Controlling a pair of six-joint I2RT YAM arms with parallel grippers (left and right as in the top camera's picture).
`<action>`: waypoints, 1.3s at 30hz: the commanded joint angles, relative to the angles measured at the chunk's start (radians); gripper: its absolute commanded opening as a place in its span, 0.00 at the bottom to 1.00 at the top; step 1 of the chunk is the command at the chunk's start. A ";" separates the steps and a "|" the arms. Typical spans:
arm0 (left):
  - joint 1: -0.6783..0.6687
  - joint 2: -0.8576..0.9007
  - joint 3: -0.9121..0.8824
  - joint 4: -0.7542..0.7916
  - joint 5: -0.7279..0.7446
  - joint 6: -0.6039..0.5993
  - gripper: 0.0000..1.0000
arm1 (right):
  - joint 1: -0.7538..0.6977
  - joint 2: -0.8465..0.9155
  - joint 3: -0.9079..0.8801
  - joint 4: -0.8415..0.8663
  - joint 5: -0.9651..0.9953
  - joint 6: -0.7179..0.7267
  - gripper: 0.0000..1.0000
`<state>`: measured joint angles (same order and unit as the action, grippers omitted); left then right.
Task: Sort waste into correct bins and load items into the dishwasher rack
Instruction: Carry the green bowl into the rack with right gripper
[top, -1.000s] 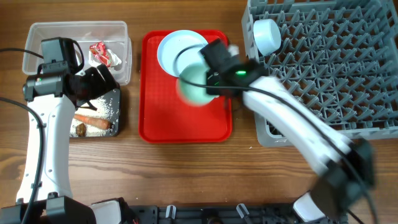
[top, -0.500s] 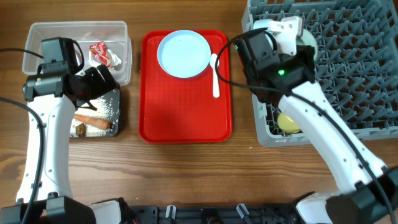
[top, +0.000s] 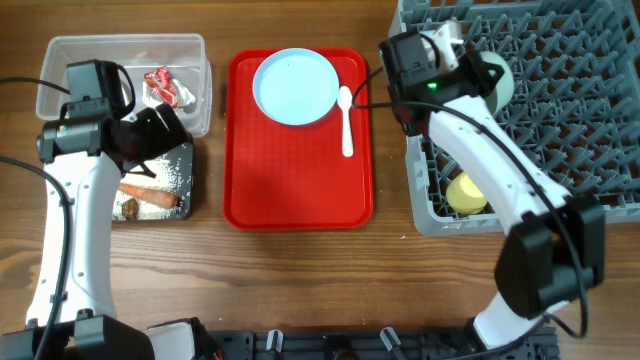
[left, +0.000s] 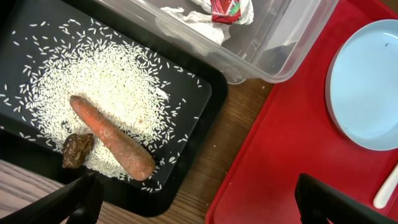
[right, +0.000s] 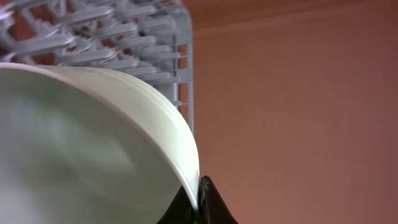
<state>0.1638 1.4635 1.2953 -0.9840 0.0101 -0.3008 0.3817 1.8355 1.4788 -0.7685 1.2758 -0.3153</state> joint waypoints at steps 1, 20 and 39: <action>0.004 0.006 0.018 0.003 0.008 0.002 1.00 | 0.000 0.064 -0.006 0.005 -0.007 -0.055 0.04; 0.004 0.007 0.018 0.003 0.008 0.002 1.00 | 0.076 0.112 -0.007 -0.015 -0.097 -0.052 0.04; 0.004 0.007 0.018 0.003 0.008 0.002 1.00 | 0.192 0.110 -0.006 0.036 -0.105 -0.112 1.00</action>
<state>0.1638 1.4635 1.2953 -0.9840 0.0097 -0.3008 0.5587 1.9301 1.4784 -0.7551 1.1843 -0.4107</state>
